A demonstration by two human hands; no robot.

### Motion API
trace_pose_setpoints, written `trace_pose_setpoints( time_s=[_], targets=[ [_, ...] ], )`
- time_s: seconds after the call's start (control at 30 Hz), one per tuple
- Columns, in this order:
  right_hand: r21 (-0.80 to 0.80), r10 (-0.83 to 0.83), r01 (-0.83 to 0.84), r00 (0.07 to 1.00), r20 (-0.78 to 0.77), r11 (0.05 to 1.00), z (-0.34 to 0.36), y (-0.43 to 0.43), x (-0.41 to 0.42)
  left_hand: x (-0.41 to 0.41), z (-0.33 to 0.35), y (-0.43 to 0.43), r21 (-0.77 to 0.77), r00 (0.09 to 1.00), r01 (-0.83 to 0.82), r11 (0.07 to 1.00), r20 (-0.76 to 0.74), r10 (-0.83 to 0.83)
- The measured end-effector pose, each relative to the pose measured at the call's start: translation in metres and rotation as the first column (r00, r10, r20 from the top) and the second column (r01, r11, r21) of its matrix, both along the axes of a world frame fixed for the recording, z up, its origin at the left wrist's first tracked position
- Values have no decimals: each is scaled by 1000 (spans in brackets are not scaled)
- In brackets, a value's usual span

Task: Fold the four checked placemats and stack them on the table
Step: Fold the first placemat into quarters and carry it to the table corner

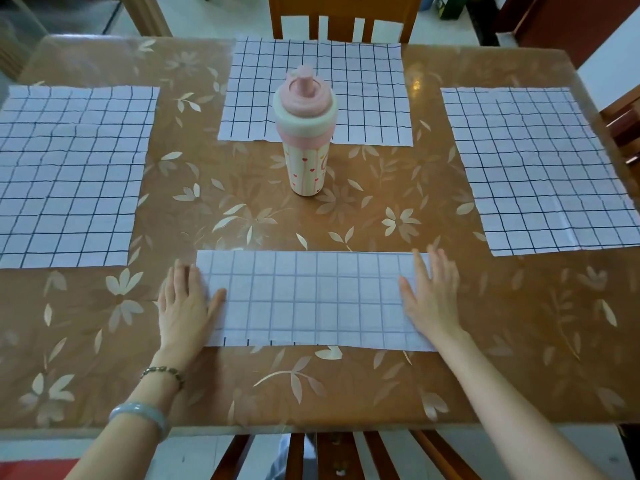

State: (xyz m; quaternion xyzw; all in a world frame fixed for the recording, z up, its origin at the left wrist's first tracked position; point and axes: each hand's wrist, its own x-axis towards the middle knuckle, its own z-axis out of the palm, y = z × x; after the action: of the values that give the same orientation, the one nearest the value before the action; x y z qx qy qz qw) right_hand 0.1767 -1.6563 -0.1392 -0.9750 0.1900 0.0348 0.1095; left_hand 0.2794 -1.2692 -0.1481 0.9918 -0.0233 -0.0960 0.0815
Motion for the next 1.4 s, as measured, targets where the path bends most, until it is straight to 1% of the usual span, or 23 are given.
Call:
trace_pose_setpoints(
  time_s=[0.07, 0.1, 0.17, 0.23, 0.33, 0.4, 0.47, 0.53, 0.6, 0.63, 0.7, 0.9, 1.0, 1.17, 1.27, 1.4],
  targets=[
    [95, 122, -131, 987, 102, 987, 8, 35, 16, -3, 9, -7, -12, 994, -111, 994, -13, 111],
    [140, 191, -206, 975, 110, 969, 10, 54, 22, -5, 14, -11, -28, 983, -183, 983, -31, 182],
    [202, 313, -317, 948, 50, 927, 12, 86, 31, -6, 21, -19, -70, 956, -292, 954, -63, 288],
    [217, 355, -344, 935, -12, 914, 8, 102, 36, -6, 24, -23, -99, 935, -350, 931, -96, 341],
    [191, 343, -325, 937, -69, 926, 1, 104, 41, -3, 27, -26, -170, 905, -417, 893, -166, 392],
    [211, 336, -314, 938, -82, 926, -1, 102, 42, 1, 30, -27, -232, 878, -471, 851, -220, 426],
    [246, 325, -296, 942, -87, 923, -2, 100, 43, 4, 32, -25, -324, 832, -551, 769, -289, 474],
    [269, 317, -283, 944, -93, 921, 0, 100, 43, 7, 36, -21, -414, 780, -625, 662, -370, 505],
    [274, 315, -279, 944, -99, 920, 1, 100, 43, 5, 44, -16, -495, 747, -665, 559, -442, 498],
    [270, 317, -280, 943, -104, 921, 1, 101, 43, 3, 48, -13, -525, 743, -669, 526, -464, 482],
    [264, 321, -282, 940, -115, 922, 2, 101, 43, -1, 56, -8, -552, 768, -641, 533, -453, 454],
    [271, 354, -308, 925, -137, 912, 4, 122, 33, -13, 85, 11, -580, 877, -479, 659, -344, 335],
    [294, 379, -331, 917, -125, 897, 3, 143, 20, -23, 99, 30, -565, 898, -437, 699, -312, 309],
    [298, 426, -377, 897, -117, 877, 1, 164, 13, -37, 127, 52, -575, 883, -459, 677, -378, 278],
    [319, 436, -381, 892, -120, 868, 0, 165, 13, -46, 139, 49, -626, 883, -462, 628, -392, 259],
    [328, 436, -378, 891, -125, 866, 0, 165, 14, -54, 159, 26, -710, 899, -425, 562, -406, 167]
  ],
)
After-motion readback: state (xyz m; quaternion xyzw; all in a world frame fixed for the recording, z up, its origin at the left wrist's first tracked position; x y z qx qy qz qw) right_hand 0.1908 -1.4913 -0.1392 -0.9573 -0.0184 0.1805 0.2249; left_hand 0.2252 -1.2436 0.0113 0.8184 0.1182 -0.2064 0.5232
